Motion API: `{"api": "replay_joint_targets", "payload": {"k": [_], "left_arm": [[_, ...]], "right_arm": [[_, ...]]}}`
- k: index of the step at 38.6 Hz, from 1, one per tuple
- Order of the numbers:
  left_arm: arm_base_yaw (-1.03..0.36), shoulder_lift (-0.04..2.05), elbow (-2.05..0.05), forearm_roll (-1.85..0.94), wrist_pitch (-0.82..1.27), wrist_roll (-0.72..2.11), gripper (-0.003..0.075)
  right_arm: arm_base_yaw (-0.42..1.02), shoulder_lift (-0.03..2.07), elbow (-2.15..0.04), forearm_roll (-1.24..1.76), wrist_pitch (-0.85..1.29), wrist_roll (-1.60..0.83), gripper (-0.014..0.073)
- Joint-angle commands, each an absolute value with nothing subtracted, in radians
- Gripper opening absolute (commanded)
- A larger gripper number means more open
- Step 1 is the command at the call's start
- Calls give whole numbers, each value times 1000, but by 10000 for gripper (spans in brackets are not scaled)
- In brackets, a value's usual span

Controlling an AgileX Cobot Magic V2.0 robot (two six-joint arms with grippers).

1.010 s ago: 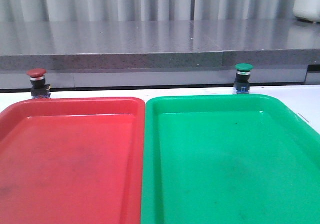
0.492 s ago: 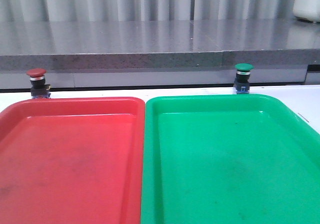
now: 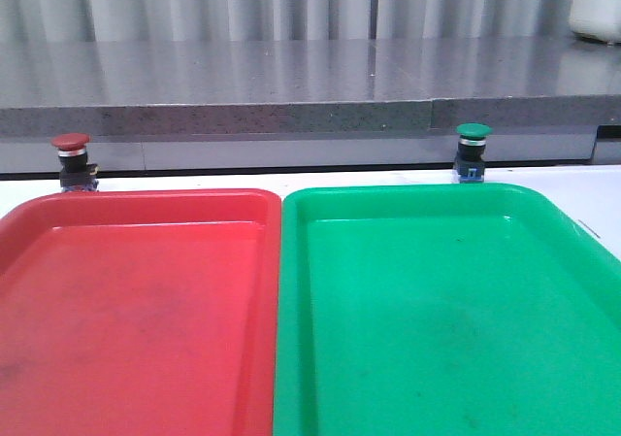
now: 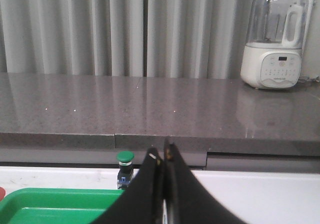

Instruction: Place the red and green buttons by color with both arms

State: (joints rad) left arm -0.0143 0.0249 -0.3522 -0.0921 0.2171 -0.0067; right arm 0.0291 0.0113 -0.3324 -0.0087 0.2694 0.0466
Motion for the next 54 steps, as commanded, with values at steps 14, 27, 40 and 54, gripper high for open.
{"api": "replay_joint_targets", "payload": {"k": [14,27,40,54], "left_arm": [[-11,388,-645,-101,455,-16,-20],[-11,468,-626,-82,485,-8,113],[-11,695,-733,-82,547,-6,598],[-14,1328,-1123,-82,557,-6,598]], "right_arm": [[23,417,-651,-26,498,38,-70],[23,499,-651,-26,531,-30,-11],[23,500,-651,-26,536,-55,579],[23,500,-651,-26,536,-55,579]]}}
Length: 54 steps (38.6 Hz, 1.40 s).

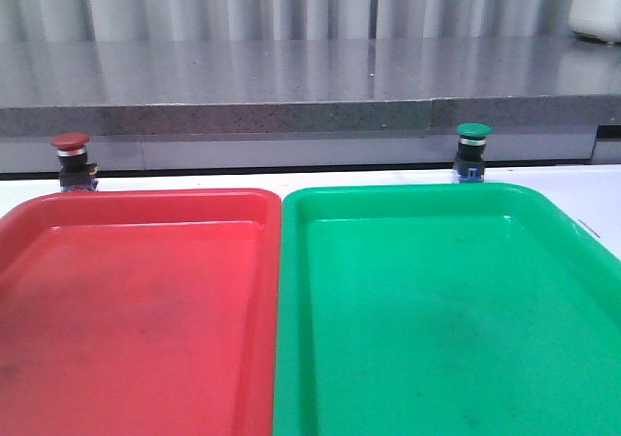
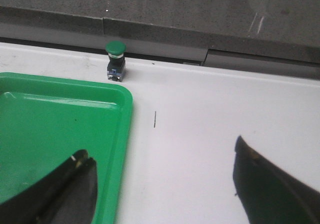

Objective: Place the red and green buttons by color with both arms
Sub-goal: 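Lower the left gripper onto the red-capped button and grasp it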

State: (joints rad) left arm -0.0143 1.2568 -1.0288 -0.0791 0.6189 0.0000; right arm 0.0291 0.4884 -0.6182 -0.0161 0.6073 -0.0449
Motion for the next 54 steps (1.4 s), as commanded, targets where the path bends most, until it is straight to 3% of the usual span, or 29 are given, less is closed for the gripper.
{"api": "replay_joint_targets", "payload": {"k": [1,13,23,30,44,54], "left_arm": [[-14,1369,-1150,-82,559,-6,598],[-24,1816,-1457,-82,560,0,598],[-24,1979,-1568,-108,532,0,581],[-29,2016,-1596,-115,498,0,510],[-37,2014,-1597,-115,485,-6,280],[-37,1918,-1597,-123,520,-6,248]], "right_arm": [[23,500,-651,-26,536,-55,579],[23,500,-651,-26,536,-55,579],[23,500,-651,-26,536,-55,579],[23,500,-651,-26,536,-55,579],[23,500,-651,-26,536,-55,579],[23,500,-651,-26,536,-55,579]]}}
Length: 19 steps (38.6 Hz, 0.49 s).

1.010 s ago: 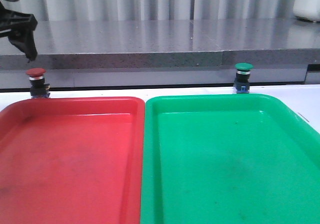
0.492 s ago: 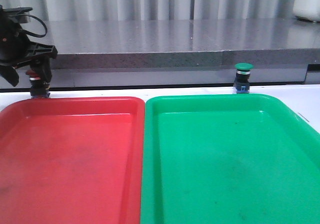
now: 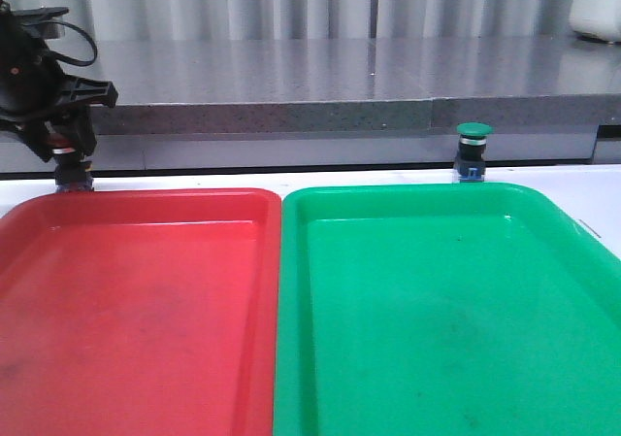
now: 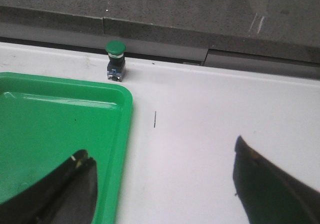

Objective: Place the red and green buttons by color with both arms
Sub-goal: 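Lower the left gripper onto the red-capped button and grasp it, then carry the red button with the left gripper into the red tray and release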

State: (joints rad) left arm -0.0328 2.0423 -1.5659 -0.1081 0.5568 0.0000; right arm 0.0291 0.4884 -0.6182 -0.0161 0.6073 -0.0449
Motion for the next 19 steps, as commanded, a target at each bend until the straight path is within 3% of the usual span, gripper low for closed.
{"api": "replay_joint_targets", "payload": {"k": [1,11,19], "left_arm": [[-37,1903,-1597,-123,525,-6,248],[-37,1703,-1572,-130,615,-6,248],[-57,1512,-1395,-130,587,24,248]], "right_arm": [[23,500,-651,-26,536,-55,579],[23,500,-651,-26,536,-55,579],[23,500,-651,-26,536,-55,579]]}}
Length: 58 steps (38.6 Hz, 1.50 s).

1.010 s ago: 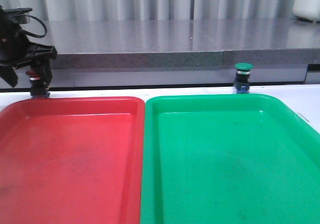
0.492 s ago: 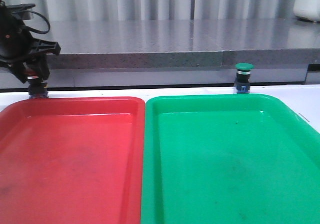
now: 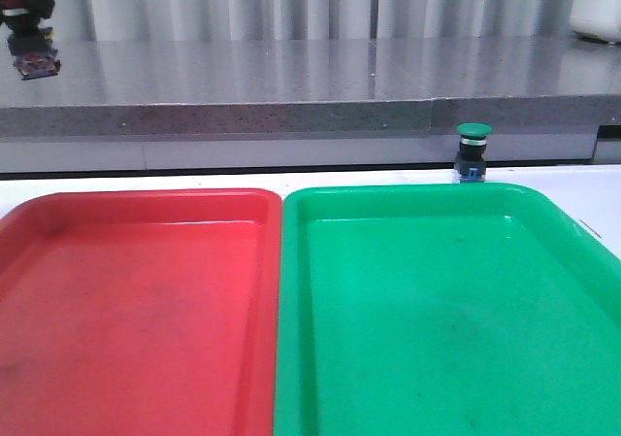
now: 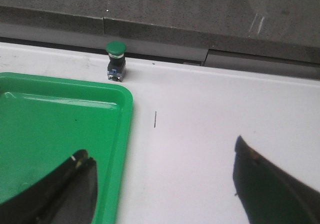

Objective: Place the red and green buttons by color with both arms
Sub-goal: 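Carry the red button with the left gripper into the red tray and release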

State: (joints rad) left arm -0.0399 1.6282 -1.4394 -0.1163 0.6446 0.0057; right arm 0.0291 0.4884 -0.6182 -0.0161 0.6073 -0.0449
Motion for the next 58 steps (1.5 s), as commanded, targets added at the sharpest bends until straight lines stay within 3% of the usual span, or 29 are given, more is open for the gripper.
{"api": "replay_joint_targets", "payload": {"k": [1,18,28,44,47,54,58], "left_arm": [[-63,1488,-1366,-130,585,30,248],[-267,1255,-939,-130,414,45,248],[-386,1307,-784,-130,256,45,248],[-393,1472,-773,-133,204,43,251],[-393,1474,-773,-139,203,43,279],[-393,1474,-773,-139,202,43,461],[-393,1474,-773,-139,206,43,510]], "right_arm": [[23,500,-651,-26,536,-55,579],[23,500,-651,-26,536,-55,579],[23,500,-651,-26,536,-55,579],[23,500,-651,-26,536,-55,579],[23,500,-651,-26,536,-55,579],[23,500,-651,-26,536,-55,579],[23,500,-651,-26,536,-55,579]]}}
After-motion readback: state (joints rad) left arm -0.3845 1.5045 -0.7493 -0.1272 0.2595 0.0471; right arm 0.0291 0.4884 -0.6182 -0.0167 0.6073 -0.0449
